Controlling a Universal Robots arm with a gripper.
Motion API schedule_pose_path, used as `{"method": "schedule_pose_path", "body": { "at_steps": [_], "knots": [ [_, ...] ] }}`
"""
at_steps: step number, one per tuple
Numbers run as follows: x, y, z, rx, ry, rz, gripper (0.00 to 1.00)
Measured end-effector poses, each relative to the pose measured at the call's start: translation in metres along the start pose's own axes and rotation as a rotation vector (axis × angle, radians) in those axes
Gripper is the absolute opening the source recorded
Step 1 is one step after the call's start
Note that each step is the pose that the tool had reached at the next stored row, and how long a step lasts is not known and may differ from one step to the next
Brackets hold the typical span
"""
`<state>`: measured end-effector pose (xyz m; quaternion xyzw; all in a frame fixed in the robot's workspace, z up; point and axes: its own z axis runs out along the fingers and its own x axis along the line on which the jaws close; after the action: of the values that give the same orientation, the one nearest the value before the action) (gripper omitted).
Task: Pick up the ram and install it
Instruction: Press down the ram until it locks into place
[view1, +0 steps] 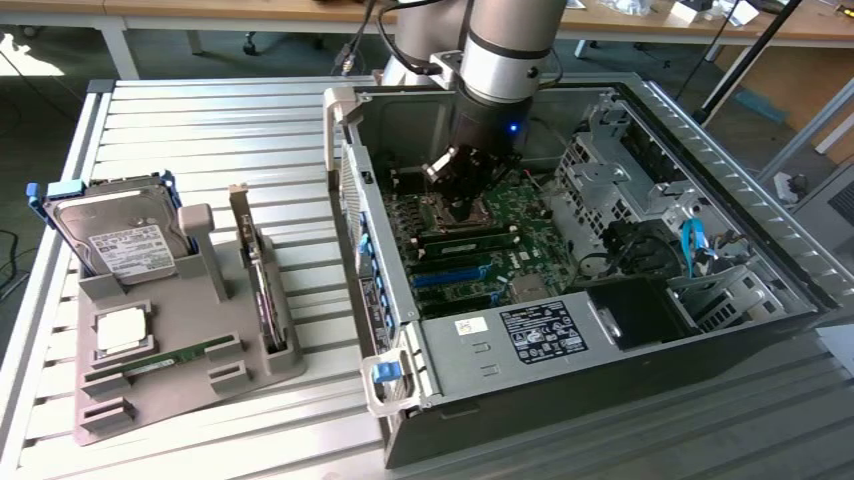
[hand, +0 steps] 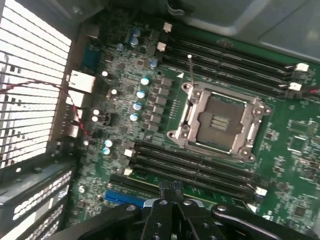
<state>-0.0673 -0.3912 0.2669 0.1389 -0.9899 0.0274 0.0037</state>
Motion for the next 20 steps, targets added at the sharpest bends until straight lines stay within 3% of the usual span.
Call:
{"method": "schedule_pose_path", "body": {
  "at_steps": [5,16,20],
  "knots": [
    [0.0001,0.0,-0.0001,0.0001,0.0007,0.011,0.11],
    [0.0,0.0,0.0002,-0.0031,0.012,0.222,0.11],
    [0.0,0.0,0.0003,-0.0034,0.0132,0.245,0.11]
  ]
}}
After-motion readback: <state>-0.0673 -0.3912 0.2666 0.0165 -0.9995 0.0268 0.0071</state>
